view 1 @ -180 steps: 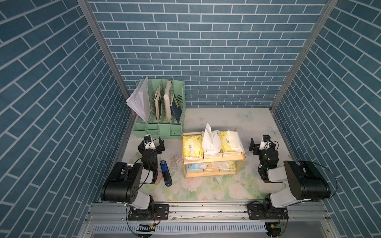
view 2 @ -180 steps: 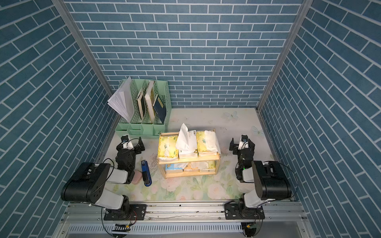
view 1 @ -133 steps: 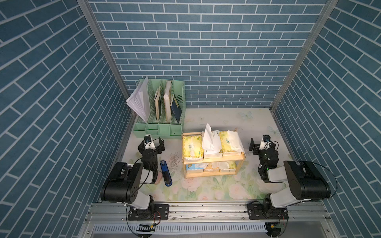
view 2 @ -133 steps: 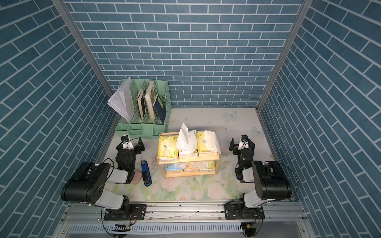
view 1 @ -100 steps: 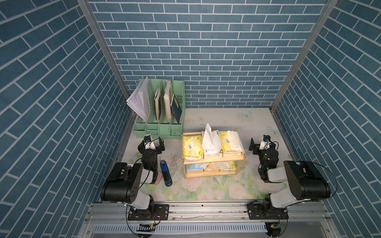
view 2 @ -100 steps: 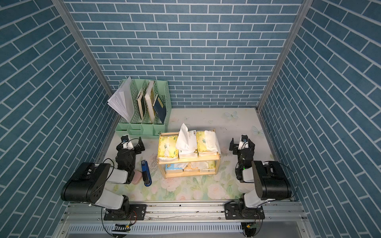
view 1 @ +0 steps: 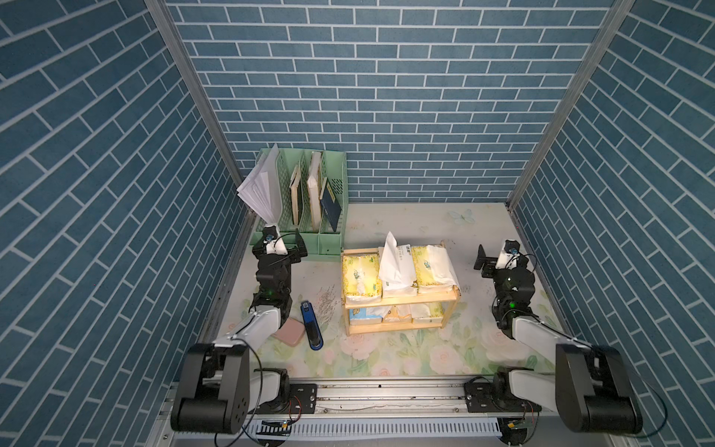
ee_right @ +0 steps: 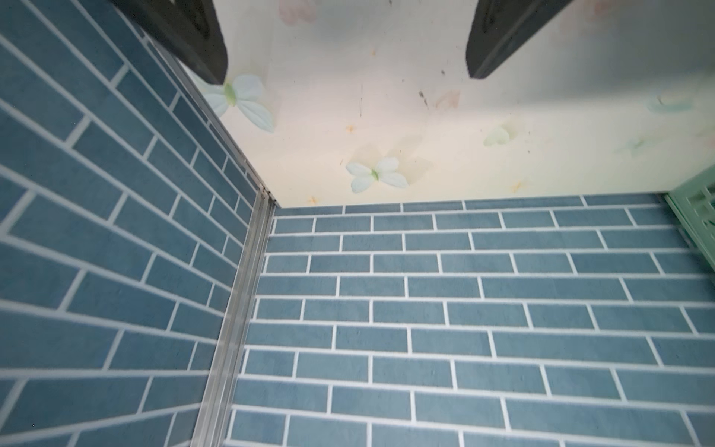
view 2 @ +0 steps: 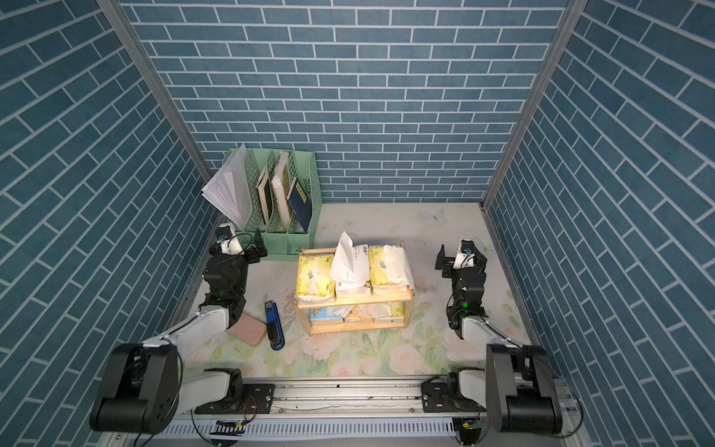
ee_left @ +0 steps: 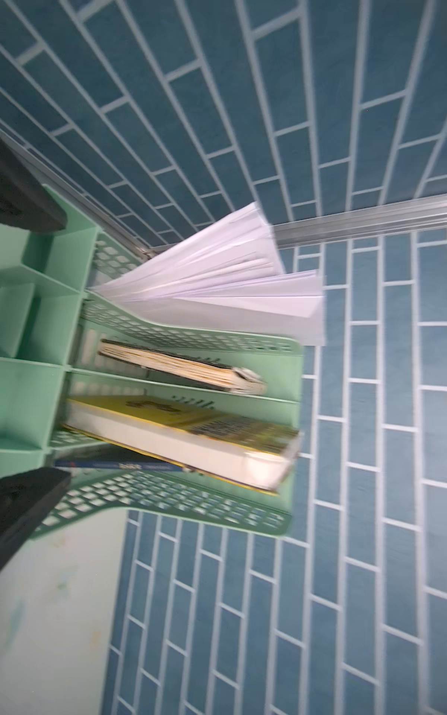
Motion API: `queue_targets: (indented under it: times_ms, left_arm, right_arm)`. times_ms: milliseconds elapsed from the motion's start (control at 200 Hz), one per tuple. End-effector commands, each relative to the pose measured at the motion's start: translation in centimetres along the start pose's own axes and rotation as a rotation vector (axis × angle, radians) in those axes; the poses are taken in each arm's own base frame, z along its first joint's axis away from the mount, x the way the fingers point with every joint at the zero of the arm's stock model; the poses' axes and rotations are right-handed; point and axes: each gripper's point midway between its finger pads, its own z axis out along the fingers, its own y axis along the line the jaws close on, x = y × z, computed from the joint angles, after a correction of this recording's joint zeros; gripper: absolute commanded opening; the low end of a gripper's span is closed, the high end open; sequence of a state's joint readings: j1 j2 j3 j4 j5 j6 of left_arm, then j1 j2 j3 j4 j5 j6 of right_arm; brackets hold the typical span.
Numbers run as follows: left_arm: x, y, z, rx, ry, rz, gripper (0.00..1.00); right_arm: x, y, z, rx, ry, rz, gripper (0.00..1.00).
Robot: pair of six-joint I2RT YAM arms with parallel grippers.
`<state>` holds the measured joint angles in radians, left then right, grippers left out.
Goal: Remove the tissue boxes from the shelf
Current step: Move the shelf to the center of the board.
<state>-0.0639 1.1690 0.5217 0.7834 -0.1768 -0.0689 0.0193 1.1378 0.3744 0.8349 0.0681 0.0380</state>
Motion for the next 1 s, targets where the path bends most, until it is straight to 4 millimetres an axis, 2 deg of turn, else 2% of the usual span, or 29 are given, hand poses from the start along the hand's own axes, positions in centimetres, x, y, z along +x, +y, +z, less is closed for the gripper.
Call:
queue_targets:
  times_ms: [0,95,170,305,410,565,700,800,910,995]
  left_arm:
    - [-2.0,-0.2,-0.9,0.014,0.066,-0.083,1.00]
    - [-4.4,0.2,-2.0,-0.014,0.108,-0.173,1.00]
    - [-5.5,0.3,-3.3,-0.021,0.151,-0.211,1.00]
    - [-6.4,0.1,-6.2,0.005,0.225,-0.267,1.00]
    - [-5.9,-1.2,-8.0,0.082,0.307,-0.314,1.00]
    - [-3.4,-5.9,-10.0,0.328,0.476,-0.483,1.00]
    - [-0.9,-7.1,-10.8,0.378,0.588,-0.600,1.00]
    - [-0.3,-7.8,-11.1,0.458,0.641,-0.670,1.00]
    - [-0.8,-8.3,-11.4,0.546,0.677,-0.704,0.98]
    - [-1.2,-9.4,-12.3,0.628,0.729,-0.708,0.95]
  right_arm:
    - [0.1,0.2,-0.6,-0.042,0.139,0.123,1.00]
    - [-1.3,0.4,-1.3,-0.102,0.198,0.250,1.00]
    - [-2.3,0.7,-2.0,-0.150,0.239,0.349,1.00]
    - [-3.7,1.9,-3.0,-0.270,0.293,0.497,1.00]
    - [-5.1,3.2,-4.0,-0.360,0.303,0.570,0.99]
    - [-7.2,4.6,-5.6,-0.447,0.286,0.629,0.99]
    - [-8.9,5.8,-6.7,-0.537,0.273,0.670,0.99]
    - [-8.9,6.1,-7.2,-0.544,0.304,0.686,1.00]
    - [-8.3,7.4,-8.0,-0.618,0.374,0.729,0.99]
    - [-7.6,8.5,-8.6,-0.689,0.432,0.768,0.99]
